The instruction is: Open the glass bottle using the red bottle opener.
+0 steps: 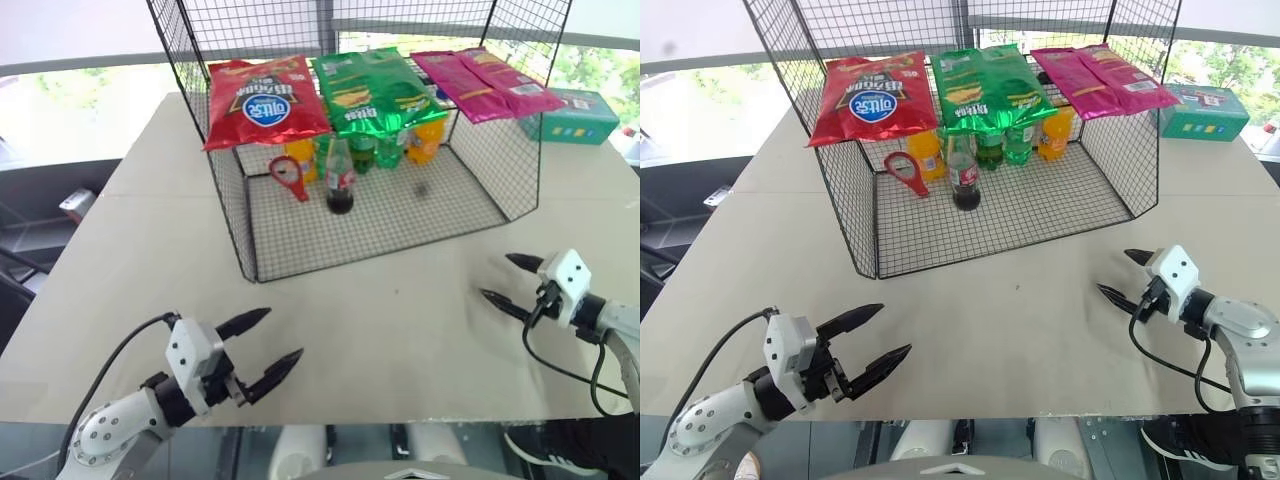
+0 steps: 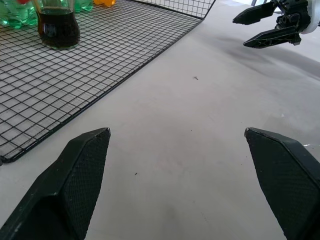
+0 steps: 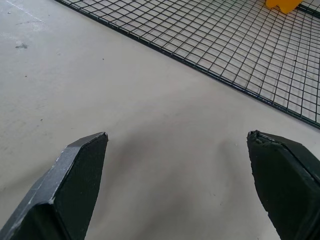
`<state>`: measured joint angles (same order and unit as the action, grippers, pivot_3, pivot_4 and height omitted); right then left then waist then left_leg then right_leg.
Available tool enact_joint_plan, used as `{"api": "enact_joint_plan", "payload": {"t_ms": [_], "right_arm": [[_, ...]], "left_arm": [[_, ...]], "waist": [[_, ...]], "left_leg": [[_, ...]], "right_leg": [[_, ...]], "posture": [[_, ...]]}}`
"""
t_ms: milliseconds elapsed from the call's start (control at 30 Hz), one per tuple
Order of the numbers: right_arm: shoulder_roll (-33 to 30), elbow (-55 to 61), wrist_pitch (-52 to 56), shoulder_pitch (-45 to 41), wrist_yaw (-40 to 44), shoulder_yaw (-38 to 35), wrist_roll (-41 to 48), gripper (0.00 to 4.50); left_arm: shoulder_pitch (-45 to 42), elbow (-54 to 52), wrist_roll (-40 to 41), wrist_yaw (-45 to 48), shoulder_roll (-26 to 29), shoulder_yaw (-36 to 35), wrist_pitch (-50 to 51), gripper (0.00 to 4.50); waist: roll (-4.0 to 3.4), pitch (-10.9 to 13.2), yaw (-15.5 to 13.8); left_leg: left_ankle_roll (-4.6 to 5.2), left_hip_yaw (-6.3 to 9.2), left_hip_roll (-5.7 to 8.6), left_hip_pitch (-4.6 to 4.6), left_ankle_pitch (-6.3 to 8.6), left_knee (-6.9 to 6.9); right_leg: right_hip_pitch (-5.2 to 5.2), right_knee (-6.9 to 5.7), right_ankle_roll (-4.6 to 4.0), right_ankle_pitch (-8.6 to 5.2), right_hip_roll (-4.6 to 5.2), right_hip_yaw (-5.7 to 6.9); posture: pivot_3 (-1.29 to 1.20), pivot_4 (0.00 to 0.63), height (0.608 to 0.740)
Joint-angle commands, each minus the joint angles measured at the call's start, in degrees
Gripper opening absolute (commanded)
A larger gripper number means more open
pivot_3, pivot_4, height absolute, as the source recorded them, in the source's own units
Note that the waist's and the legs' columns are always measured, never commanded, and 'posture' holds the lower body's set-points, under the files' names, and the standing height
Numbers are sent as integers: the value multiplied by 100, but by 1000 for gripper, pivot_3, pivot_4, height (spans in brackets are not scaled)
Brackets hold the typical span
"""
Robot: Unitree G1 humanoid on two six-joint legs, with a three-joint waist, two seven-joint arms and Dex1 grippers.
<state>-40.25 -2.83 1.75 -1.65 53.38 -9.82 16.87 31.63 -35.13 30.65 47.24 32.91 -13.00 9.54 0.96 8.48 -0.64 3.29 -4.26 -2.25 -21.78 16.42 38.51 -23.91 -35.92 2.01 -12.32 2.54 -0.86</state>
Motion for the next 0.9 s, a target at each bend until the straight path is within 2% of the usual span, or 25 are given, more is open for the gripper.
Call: {"api": "enact_joint_plan", "payload": {"t_ms": [33, 133, 267, 433, 633, 833, 900], "right_arm": [[105, 362, -110, 20, -91, -187, 204, 4500], [550, 728, -626, 160, -136, -375, 572, 4500], [995, 1242, -563, 223, -346, -510, 1011, 4500], [1126, 2238, -1044, 788, 87, -446, 1471, 4500], [1372, 2981, -1428, 1373, -151, -519, 1441, 4500], [1468, 3584, -1316, 1974, -204, -428, 1887, 4500], [1553, 3646, -1085, 2020, -362, -442, 2320, 4500]], "left_arm": [[-145, -223, -8, -125, -114, 82, -113, 4456], [-492, -408, -21, -329, -262, 308, -71, 4456], [-983, -524, -26, -743, -519, 588, 75, 4456], [-1671, -534, -292, -1847, -1181, 984, 394, 4456], [-2279, -394, -676, -2751, -1689, 1098, 639, 4456], [-2962, 12, -1082, -3475, -2122, 1129, 783, 4456], [-3303, 193, -1229, -3757, -2258, 1119, 909, 4456]], "waist": [[0, 0, 0], [1, 0, -16], [-4, -1, -9], [-3, -2, -21], [-2, -4, -7], [1, -5, -14], [2, -5, -14]], "left_leg": [[0, 0, 0, 0, 0, 0], [0, 5, 0, -1, 0, 0], [0, 9, -3, 2, 0, 1], [0, 12, 0, 1, 0, 1], [-1, 14, 0, 7, 0, 2], [-1, 16, 1, 7, -1, 3], [-1, 15, 2, 7, -1, 6]], "right_leg": [[0, 0, 0, 0, 0, 0], [0, 0, 0, 0, -1, 4], [7, -5, 1, 1, -7, 2], [11, -1, 2, 2, -5, 2], [16, -4, 2, 2, -7, 2], [16, -7, 2, 2, -9, 3], [17, -7, 2, 2, -9, 1]], "posture": [[0, 150, 740], [0, 150, 740], [0, 150, 740], [0, 150, 740], [0, 150, 740], [0, 150, 740], [0, 150, 740]]}}
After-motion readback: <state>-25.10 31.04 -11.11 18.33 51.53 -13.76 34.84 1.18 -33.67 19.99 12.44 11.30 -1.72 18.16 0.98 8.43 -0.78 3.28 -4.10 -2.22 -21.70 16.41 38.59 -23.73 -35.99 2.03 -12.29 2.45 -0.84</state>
